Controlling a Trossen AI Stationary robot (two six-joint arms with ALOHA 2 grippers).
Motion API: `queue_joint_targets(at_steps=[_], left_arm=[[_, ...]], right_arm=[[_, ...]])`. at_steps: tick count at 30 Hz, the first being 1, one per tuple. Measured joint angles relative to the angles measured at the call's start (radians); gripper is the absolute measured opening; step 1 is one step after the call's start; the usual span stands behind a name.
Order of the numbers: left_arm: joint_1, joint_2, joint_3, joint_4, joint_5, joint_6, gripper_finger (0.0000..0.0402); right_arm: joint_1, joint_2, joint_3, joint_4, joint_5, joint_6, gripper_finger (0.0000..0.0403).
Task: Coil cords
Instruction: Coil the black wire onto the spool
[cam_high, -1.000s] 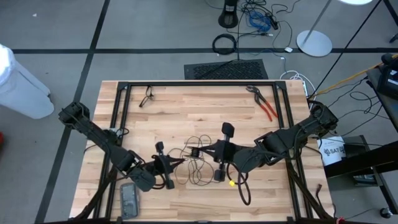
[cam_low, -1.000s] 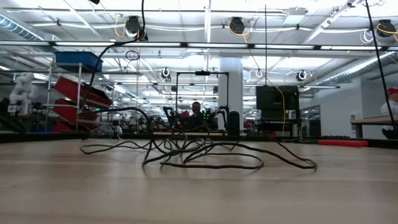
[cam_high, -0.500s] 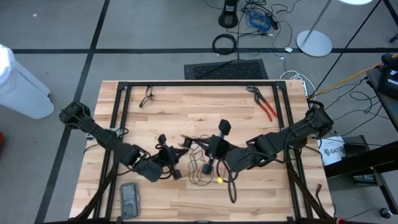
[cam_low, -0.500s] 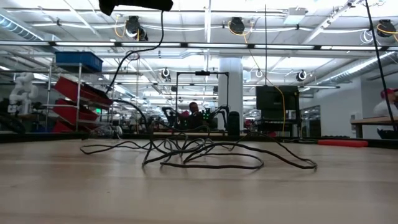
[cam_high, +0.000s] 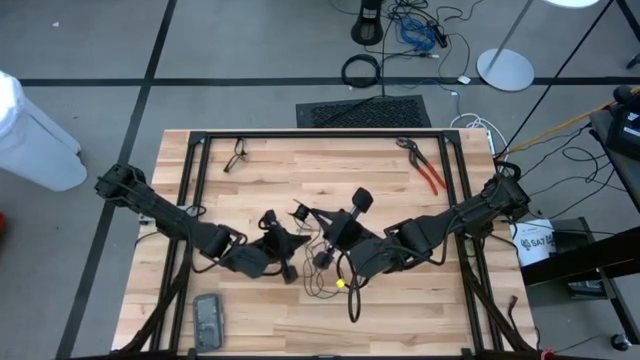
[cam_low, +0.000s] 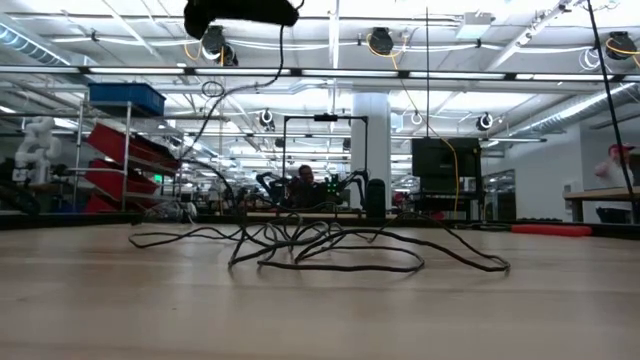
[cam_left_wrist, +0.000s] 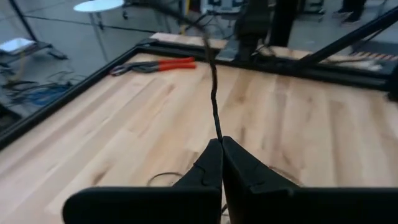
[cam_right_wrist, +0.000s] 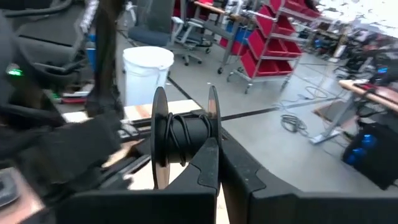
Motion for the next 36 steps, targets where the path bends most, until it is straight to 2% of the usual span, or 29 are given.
queue_joint_targets(at_steps=[10,16,21,24,30,36], left_arm=[[-0.004,0.000,0.000,0.118,0.096,0.043,0.0002],[-0.003,0.000,0.000,0.172,0.157,0.101,0.0002],[-0.004,0.000,0.016,0.189,0.226,0.166,0.0002],[-0.006,0.000,0.024,0.190,0.232,0.206,0.0002],[-0.017,-0.002,0.060,0.151,0.296,0.296,0.0002],[-0.045,-0.014,0.171,-0.061,0.302,0.296,0.0002]], right_arm=[[-0.011,0.000,0.000,-0.006,0.015,-0.002,0.0000],[-0.026,0.009,0.000,-0.045,0.058,0.003,0.0000],[-0.041,0.025,-0.001,-0.061,0.050,0.004,0.0000],[-0.045,0.032,-0.001,-0.073,0.045,0.004,0.0000],[-0.050,0.033,0.000,-0.111,-0.019,0.003,0.0000],[-0.051,0.032,0.000,-0.154,-0.081,0.002,0.0000]])
